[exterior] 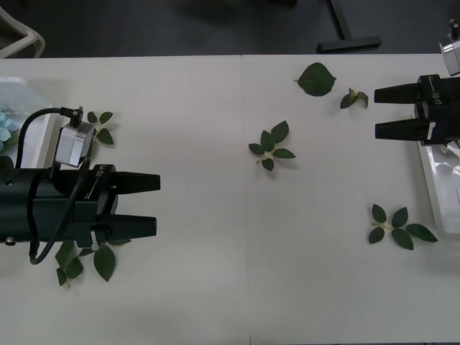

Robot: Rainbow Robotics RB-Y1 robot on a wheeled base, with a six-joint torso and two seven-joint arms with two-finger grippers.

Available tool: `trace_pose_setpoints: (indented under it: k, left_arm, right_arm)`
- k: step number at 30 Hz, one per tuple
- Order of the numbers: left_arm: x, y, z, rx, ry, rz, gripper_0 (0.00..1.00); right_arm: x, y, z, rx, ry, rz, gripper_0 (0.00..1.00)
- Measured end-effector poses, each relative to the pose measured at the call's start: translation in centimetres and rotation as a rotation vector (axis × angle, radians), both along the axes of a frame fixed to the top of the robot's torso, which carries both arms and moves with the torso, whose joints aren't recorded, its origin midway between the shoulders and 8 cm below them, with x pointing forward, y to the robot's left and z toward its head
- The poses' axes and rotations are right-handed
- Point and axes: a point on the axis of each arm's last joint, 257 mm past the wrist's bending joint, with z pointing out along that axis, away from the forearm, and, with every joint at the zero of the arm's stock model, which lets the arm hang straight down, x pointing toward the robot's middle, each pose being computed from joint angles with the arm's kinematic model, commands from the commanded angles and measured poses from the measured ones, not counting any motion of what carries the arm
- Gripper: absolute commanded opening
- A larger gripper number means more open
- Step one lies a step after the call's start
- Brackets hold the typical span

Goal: Place the red flowers into the right box and the blue flowers into the left box. If a person shows an open palm, hand one flower to the person first, then continue sorting.

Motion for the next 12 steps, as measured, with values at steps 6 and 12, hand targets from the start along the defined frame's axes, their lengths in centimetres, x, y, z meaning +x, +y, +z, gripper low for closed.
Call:
trace_pose_setpoints:
  k: [6, 12]
  left_arm:
    - [0.4, -0.38, 1.11, -0.004, -0.031, -0.012, 1.0]
    - [0.71, -0.01, 0.82, -0.003, -0.02, -0.005, 1.0]
  right_arm:
    - [0.0, 0.0, 0.0, 0.0, 0.0, 0.0, 1.0]
    - [0.0, 0.0, 0.0, 0.0, 0.0, 0.0, 1.0]
